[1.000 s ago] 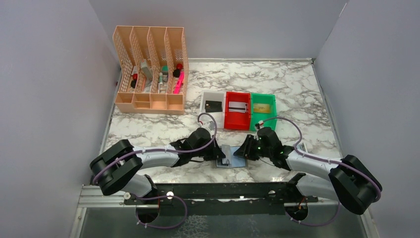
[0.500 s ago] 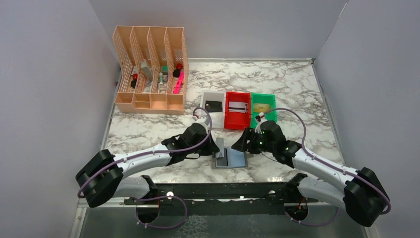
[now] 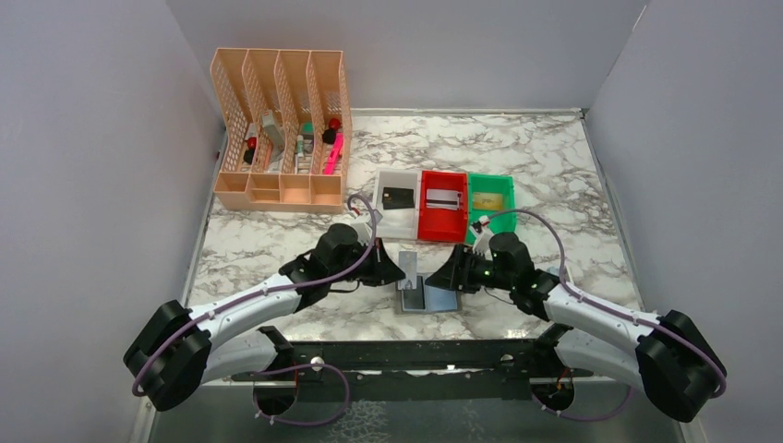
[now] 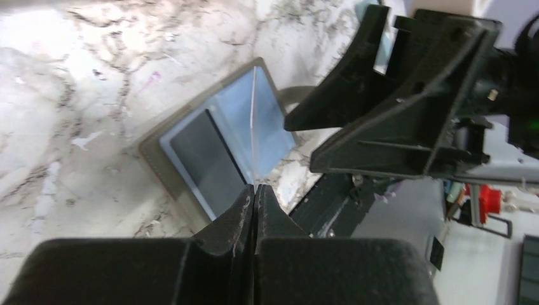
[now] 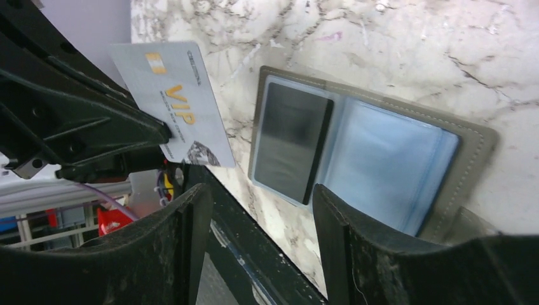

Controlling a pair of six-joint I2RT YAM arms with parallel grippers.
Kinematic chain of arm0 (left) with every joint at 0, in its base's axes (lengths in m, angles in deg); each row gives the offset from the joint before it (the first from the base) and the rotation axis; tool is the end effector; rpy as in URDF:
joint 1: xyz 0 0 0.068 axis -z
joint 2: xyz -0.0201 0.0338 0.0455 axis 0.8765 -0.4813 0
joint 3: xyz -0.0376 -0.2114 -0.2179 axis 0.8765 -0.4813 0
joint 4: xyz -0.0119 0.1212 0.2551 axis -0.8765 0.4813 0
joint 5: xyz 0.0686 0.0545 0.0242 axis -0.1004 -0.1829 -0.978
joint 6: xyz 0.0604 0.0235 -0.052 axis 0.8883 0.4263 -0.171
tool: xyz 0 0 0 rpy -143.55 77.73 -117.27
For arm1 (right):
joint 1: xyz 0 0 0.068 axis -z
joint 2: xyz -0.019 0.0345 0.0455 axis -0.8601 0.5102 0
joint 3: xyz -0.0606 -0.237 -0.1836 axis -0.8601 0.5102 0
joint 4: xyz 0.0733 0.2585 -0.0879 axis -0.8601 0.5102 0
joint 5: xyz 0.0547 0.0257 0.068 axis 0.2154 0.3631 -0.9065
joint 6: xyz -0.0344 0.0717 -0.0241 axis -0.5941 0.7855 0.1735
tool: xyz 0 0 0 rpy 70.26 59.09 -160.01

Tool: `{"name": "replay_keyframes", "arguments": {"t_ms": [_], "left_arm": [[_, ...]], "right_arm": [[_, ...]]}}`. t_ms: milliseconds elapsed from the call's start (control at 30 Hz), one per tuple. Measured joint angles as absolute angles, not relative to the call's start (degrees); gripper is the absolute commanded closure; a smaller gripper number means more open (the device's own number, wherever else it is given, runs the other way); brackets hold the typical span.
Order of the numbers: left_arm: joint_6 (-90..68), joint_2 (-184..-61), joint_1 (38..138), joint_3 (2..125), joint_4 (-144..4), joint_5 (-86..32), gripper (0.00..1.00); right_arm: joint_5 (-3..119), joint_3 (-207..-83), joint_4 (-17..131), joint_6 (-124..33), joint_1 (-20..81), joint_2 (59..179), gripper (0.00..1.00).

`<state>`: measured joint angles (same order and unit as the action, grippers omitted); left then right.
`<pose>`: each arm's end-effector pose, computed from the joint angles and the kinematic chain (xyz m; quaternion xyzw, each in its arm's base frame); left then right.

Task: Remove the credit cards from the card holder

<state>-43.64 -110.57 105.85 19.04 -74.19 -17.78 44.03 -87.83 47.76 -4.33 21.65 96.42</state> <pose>0.1732 -0.2012 0.2029 0.0799 0.8532 -0.4410 0.2667 0.1642 0.1608 0.1680 -0.0142 0.8612 0.4475 0.2406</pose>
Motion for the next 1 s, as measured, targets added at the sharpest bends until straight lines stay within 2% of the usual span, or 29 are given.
{"name": "replay_keyframes", "arguments": {"t_ms": [500,1000], "left_arm": [[-44.8,-108.1,105.8,16.4,-83.7,-7.1,1.0],[-45.9,-108.7,105.8,16.1,-88.6,-2.8,1.0]], "right_arm": [[40.5,-84.2,33.4,1.0,21.7,95.4,0.5],[33.0,-80.6,17.8,6.1,23.2,97.0,0.76]]}}
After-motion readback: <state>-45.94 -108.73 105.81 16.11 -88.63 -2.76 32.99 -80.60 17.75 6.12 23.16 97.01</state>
